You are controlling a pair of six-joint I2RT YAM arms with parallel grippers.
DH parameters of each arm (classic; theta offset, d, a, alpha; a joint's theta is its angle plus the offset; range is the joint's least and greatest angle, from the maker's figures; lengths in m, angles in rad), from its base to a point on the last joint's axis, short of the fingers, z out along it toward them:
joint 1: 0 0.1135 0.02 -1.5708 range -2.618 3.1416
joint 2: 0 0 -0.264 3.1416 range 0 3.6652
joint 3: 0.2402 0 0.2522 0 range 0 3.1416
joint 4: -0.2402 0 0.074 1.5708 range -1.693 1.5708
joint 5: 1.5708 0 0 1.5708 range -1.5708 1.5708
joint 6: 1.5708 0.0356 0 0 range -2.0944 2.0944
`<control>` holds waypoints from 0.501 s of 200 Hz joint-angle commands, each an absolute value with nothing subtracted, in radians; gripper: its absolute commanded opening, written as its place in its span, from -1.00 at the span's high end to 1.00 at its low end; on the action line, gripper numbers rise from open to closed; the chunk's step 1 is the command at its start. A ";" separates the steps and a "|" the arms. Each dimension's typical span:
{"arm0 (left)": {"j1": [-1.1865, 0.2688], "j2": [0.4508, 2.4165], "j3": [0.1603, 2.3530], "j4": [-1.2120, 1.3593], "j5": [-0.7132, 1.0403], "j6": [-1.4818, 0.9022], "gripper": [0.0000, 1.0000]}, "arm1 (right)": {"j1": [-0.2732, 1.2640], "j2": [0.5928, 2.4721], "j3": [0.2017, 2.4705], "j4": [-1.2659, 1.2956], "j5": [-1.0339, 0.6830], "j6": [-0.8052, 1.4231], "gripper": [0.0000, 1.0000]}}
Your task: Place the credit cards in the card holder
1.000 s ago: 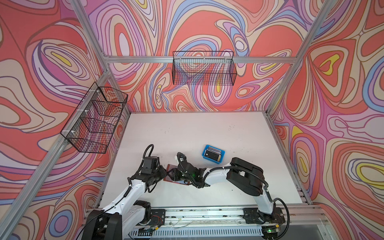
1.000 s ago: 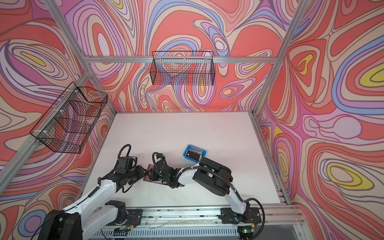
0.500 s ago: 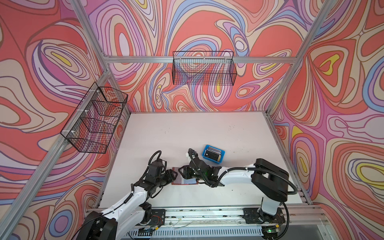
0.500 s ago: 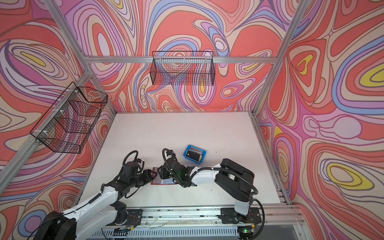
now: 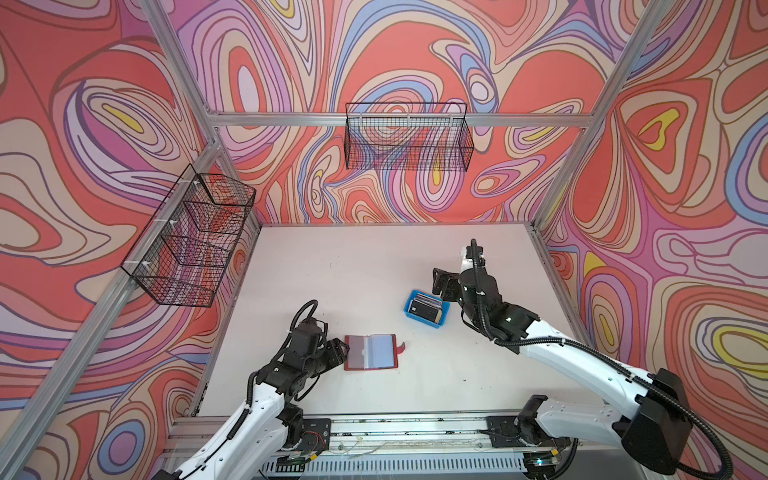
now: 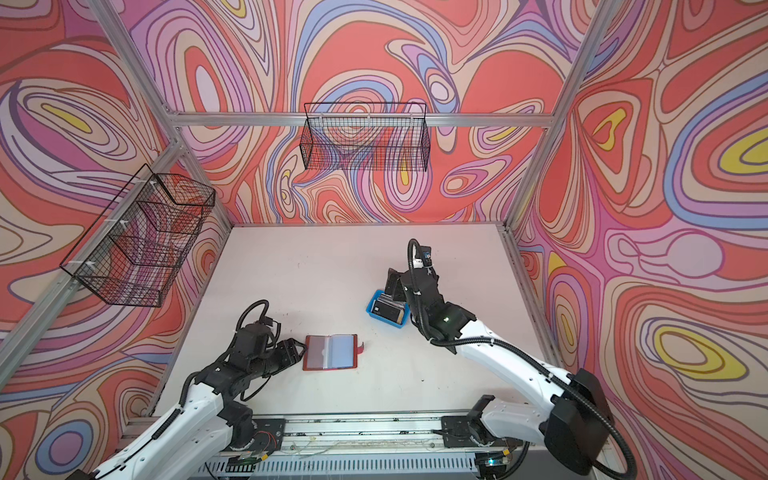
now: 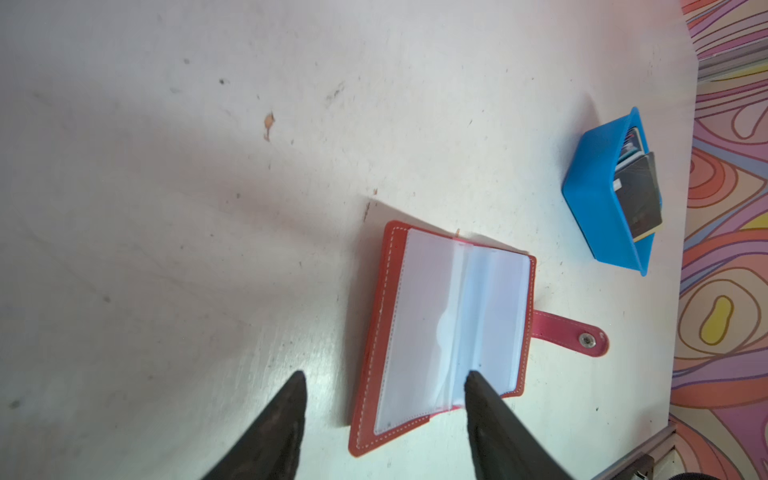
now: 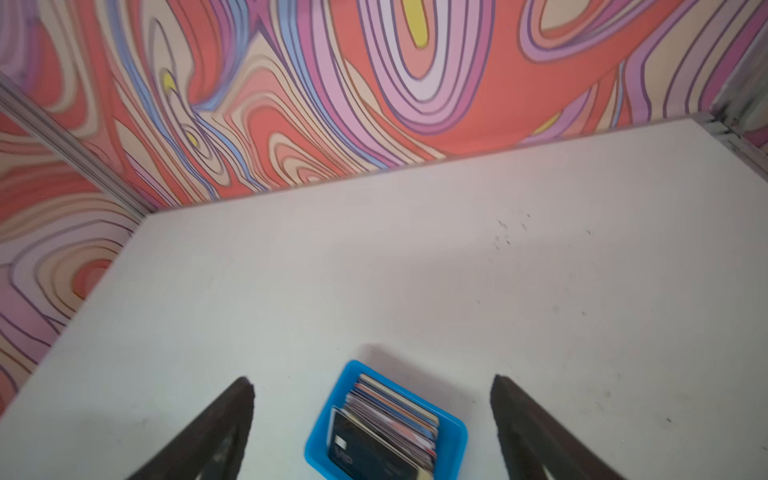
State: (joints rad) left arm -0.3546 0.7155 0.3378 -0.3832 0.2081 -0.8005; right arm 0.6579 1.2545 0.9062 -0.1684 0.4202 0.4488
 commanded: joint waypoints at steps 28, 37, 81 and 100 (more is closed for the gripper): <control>-0.356 0.719 0.506 -0.632 -0.022 -0.708 -0.58 | 0.637 1.585 1.103 -0.412 0.219 0.232 -0.85; -0.357 0.724 0.557 -0.675 -0.087 -0.689 -0.58 | 0.638 1.644 1.150 -0.460 0.209 0.201 -0.85; -0.356 0.713 0.569 -0.757 -0.266 -0.718 -0.53 | 0.609 1.810 1.271 -0.623 0.206 0.099 -0.85; -0.356 0.690 0.548 -0.714 -0.190 -0.689 -0.54 | 0.605 1.832 1.288 -0.661 0.179 0.069 -0.82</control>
State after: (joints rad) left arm -0.3546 0.7181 0.5678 -0.6720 -0.1780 -0.7166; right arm 0.6193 1.8034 1.2545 -0.5331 0.2153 0.1535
